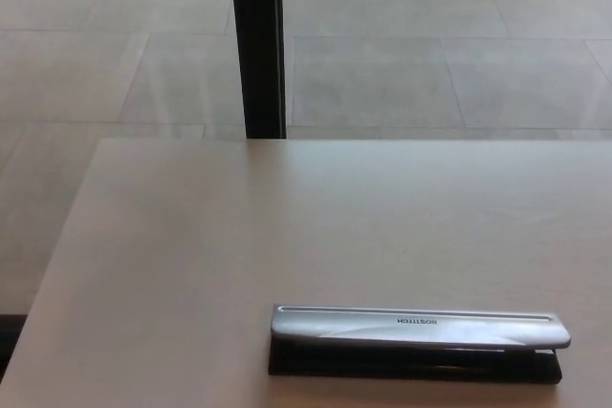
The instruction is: A hole pucnch is kept on the middle on the desk infront of the robot and the robot uses both its hands as fists to press on it and use it
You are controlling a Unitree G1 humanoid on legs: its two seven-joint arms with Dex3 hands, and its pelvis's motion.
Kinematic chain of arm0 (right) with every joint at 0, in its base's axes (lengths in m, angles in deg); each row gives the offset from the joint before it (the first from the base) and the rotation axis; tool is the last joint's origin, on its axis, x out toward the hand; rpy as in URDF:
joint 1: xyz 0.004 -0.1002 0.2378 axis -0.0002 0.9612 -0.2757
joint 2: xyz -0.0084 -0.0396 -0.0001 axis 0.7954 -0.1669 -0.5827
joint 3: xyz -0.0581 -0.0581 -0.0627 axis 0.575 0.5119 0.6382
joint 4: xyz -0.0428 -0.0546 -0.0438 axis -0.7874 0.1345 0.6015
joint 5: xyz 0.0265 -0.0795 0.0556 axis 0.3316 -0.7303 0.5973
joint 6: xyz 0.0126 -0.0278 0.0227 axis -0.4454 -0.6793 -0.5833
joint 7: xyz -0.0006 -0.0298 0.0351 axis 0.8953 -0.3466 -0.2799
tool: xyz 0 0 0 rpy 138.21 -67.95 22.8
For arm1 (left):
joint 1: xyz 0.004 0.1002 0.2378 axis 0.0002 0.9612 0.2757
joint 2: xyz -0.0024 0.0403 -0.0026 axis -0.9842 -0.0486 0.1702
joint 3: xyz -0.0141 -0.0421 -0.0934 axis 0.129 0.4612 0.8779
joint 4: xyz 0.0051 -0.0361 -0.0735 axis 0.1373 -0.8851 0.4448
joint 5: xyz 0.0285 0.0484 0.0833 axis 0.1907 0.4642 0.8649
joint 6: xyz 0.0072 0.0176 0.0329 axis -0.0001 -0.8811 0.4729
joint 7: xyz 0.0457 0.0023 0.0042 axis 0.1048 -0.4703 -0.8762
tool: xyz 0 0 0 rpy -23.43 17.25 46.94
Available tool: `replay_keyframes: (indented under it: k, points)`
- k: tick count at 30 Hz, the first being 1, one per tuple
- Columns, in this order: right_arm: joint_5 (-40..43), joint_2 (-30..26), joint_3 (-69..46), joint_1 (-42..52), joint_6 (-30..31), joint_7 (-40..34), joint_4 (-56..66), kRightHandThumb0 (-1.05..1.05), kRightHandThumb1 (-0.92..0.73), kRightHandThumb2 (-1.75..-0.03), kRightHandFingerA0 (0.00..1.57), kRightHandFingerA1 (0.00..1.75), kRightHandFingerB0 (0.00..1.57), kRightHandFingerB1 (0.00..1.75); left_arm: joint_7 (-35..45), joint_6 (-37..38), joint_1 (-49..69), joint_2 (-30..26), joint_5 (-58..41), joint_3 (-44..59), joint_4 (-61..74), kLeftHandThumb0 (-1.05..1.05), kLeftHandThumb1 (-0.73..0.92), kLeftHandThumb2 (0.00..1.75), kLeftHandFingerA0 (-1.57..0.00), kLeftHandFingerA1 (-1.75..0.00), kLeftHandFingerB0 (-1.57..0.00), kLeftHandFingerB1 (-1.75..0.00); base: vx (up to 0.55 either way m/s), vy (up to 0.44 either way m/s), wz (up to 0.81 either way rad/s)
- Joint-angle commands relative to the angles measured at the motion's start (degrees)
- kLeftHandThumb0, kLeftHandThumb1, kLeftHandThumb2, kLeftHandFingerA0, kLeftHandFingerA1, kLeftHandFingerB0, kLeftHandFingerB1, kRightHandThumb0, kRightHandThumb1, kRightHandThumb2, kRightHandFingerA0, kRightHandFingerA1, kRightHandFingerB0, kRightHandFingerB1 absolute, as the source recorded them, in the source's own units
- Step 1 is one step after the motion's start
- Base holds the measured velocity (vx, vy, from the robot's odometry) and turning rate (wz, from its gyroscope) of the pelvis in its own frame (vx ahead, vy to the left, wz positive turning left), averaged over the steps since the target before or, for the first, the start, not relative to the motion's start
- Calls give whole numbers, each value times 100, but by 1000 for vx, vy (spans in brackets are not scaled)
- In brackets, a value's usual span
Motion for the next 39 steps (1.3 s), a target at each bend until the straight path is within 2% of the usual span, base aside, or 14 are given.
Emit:
replay_keyframes:
  k: [1,4,5,7,9,10,13,14,15,16,18,19,21,39]
  points:
    - [664,-336,-26,-1066,629,-506,1205,-37,-33,-124,121,167,103,118,-960,-592,-1747,-362,-499,61,1299,-78,40,105,-136,-138,-123,-115,0,0,0]
    - [1002,67,243,-1320,834,-345,2612,-47,-40,-106,116,173,101,112,-616,-291,-2399,-144,-364,-647,2231,-36,44,113,-133,-144,-91,-120,0,0,0]
    - [1087,176,301,-1299,868,-286,2924,-48,-44,-99,120,173,95,105,-463,-217,-2458,-86,-399,-765,2373,-18,44,115,-106,-175,-72,-154,0,0,0]
    - [1238,469,537,-1261,1071,-397,3830,-52,-44,-91,114,169,98,99,-278,-201,-2537,175,-552,-1044,2897,-5,57,117,-100,-175,-76,-129,0,0,0]
    - [1451,803,832,-1229,1260,-555,4739,-57,-38,-106,140,143,98,104,-139,-282,-2571,466,-755,-1380,3517,-3,64,118,-98,-175,-68,-127,0,0,0]
    - [1408,917,1007,-1144,1388,-699,5166,-51,-31,-108,118,167,101,112,-285,-484,-2627,628,-764,-1544,3828,-6,62,122,-128,-158,-77,-116,0,0,0]
    - [1415,1258,1418,-1014,1466,-694,5733,-42,-29,-120,117,169,100,113,-264,-528,-2554,862,-945,-1693,4280,-4,60,125,-101,-175,-65,-147,0,0,0]
    - [1602,1607,1720,-736,1459,-622,6250,-36,-41,-116,110,174,91,121,-130,-350,-2445,1075,-910,-2006,4550,-13,60,122,-130,-159,-81,-121,0,0,0]
    - [1714,1788,1906,-587,1581,-661,6546,-39,-52,-117,132,140,94,110,-194,-334,-2394,1249,-768,-2246,4729,-11,60,115,-99,-175,-76,-141,0,0,0]
    - [1748,1877,2071,-436,1651,-579,6724,-36,-54,-117,129,140,92,112,-165,-372,-2310,1363,-733,-2430,4842,-25,56,115,-125,-145,-89,-119,0,0,0]
    - [1633,2003,2377,-111,1512,-178,6879,-22,-63,-116,107,175,80,131,-166,-503,-2172,1581,-716,-2745,5071,-14,62,110,-96,-175,-74,-135,0,0,0]
    - [1516,2130,2553,28,1507,-164,6992,-22,-63,-112,107,175,80,131,-166,-455,-2119,1699,-565,-2950,5103,-23,57,114,-125,-142,-85,-113,0,0,0]
    - [1257,2451,2934,292,1506,-196,7159,-20,-69,-105,100,175,74,135,-153,-473,-2019,2008,-493,-3332,5170,-17,66,103,-99,-175,-73,-126,0,0,0]
    - [345,3249,4754,1236,1426,282,6821,-29,-66,-103,100,175,72,142,-538,-681,-1026,3662,137,-5285,4549,-20,74,95,-92,-175,-67,-134,0,0,0]
